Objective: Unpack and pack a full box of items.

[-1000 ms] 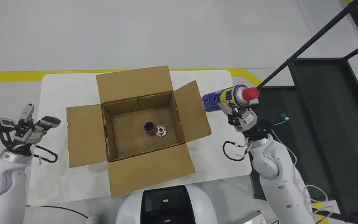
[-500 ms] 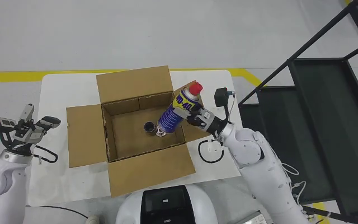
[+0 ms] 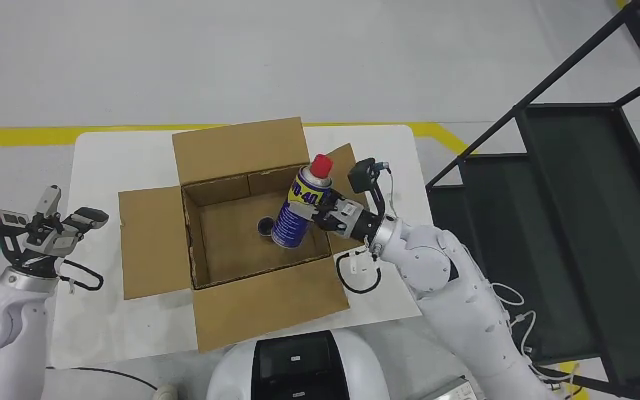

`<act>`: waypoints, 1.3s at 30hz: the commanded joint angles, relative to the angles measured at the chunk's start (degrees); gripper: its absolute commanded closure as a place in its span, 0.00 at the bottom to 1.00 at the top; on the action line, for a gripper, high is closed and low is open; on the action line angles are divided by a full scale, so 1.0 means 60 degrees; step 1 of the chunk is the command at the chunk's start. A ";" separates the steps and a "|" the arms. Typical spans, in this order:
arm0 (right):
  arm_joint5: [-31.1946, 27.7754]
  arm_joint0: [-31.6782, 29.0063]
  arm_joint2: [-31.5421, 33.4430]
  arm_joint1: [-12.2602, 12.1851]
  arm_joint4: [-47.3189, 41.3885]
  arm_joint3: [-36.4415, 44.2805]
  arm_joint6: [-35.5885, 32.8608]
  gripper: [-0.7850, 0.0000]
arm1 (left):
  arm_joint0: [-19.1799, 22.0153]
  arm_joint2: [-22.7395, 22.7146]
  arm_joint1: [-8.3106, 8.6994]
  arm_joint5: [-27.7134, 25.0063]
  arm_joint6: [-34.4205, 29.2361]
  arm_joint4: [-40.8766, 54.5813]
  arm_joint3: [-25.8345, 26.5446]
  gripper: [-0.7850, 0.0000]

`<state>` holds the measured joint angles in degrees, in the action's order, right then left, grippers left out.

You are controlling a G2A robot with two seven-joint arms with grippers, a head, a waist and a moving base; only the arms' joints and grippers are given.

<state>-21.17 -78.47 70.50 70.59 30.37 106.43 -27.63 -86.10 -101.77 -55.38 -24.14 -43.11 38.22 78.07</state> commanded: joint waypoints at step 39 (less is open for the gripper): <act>0.3187 0.4755 -0.3796 0.1140 -0.3278 -0.4388 -0.2583 1.00 | 0.0000 0.0000 0.0000 0.0000 0.0000 0.0000 0.0000 0.00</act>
<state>-1.72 -50.33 47.82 77.40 10.64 80.26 -42.67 -86.10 -101.77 -55.38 -24.14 -43.11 38.22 78.07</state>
